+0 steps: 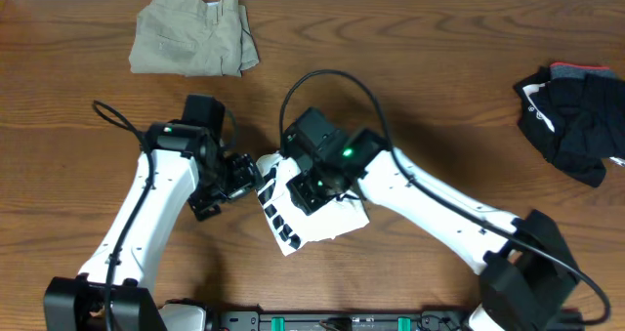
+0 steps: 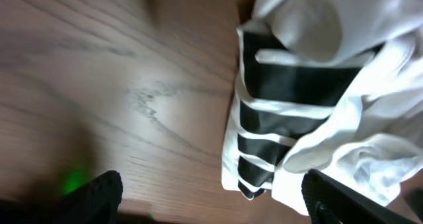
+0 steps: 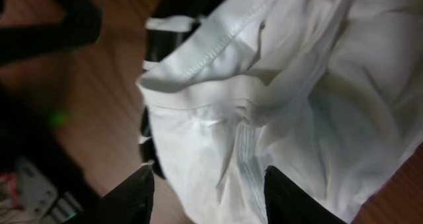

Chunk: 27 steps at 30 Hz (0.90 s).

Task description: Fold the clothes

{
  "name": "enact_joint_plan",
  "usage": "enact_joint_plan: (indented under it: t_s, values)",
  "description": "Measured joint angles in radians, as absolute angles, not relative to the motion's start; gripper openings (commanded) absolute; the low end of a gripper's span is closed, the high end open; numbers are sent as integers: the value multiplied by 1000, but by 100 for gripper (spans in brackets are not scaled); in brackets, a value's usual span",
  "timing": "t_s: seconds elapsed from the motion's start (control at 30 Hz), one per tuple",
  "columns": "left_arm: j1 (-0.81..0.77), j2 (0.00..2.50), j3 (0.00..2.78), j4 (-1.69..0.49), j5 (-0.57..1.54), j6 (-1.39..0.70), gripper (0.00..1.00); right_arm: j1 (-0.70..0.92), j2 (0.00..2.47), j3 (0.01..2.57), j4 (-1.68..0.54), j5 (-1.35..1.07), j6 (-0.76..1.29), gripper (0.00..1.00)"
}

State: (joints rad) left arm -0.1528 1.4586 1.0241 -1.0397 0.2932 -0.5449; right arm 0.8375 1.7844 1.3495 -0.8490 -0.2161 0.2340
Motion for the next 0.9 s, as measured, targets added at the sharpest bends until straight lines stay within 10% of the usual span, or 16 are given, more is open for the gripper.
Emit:
enact_joint_plan:
  t_s: [0.77, 0.9]
  values:
    - [-179, 1459, 740, -730, 393, -554, 88, 846, 1861, 1349, -836, -102, 337, 2]
    - [-179, 1467, 739, -702, 394, -555, 88, 846, 1861, 1349, -836, -91, 357, 7]
